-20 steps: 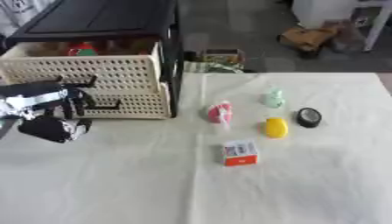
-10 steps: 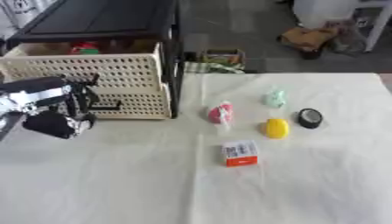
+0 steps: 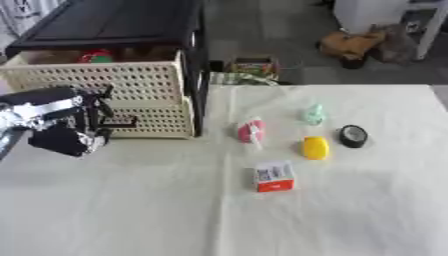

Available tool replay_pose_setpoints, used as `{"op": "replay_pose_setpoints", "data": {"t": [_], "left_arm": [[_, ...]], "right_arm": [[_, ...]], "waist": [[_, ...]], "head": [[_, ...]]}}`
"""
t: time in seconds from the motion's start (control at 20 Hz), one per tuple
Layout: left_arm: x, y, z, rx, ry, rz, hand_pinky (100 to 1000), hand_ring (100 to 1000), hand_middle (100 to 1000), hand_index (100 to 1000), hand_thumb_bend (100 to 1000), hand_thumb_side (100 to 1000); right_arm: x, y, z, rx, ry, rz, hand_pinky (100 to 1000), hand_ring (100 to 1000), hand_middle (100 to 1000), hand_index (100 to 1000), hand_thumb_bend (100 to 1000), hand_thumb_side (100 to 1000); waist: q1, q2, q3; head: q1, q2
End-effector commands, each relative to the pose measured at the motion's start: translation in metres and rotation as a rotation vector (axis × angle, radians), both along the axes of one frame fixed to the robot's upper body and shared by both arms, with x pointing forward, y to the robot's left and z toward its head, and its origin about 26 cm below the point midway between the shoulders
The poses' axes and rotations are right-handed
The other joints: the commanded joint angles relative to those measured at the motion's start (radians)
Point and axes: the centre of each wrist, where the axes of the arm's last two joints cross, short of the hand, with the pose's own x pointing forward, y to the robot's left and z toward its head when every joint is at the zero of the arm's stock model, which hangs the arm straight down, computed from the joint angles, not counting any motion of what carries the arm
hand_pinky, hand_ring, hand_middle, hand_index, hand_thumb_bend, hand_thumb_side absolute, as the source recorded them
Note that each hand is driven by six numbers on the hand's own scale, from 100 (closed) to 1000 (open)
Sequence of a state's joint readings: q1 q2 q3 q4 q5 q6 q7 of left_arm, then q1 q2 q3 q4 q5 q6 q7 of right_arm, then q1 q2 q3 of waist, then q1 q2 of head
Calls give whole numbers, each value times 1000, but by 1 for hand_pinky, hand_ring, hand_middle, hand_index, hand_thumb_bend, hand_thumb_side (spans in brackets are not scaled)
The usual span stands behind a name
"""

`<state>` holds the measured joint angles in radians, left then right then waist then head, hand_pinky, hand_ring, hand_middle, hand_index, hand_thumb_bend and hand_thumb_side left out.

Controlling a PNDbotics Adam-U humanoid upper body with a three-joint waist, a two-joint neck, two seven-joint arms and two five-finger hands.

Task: Pick up objects from table and place into drawer.

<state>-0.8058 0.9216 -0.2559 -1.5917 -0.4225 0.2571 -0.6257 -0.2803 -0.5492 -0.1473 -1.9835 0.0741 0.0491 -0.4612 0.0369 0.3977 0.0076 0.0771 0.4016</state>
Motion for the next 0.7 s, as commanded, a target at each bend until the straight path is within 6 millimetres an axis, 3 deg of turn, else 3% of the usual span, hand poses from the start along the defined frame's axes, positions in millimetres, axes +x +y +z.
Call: {"op": "replay_pose_setpoints", "data": {"t": [0.05,0.7], "left_arm": [[-4,2,14,1,-57,13,325,558,557,848,105,408],[-1,-1,11,-40,-64,1,313,583,636,894,105,408]], "right_arm": [[-3,-1,8,-13,-26,2,723,666,547,746,438,760],[-3,-1,8,-8,-29,5,724,668,546,747,438,760]], "waist": [[0,-17,-1],[-4,-16,-6]], "head": [[3,-15],[6,-21]]}}
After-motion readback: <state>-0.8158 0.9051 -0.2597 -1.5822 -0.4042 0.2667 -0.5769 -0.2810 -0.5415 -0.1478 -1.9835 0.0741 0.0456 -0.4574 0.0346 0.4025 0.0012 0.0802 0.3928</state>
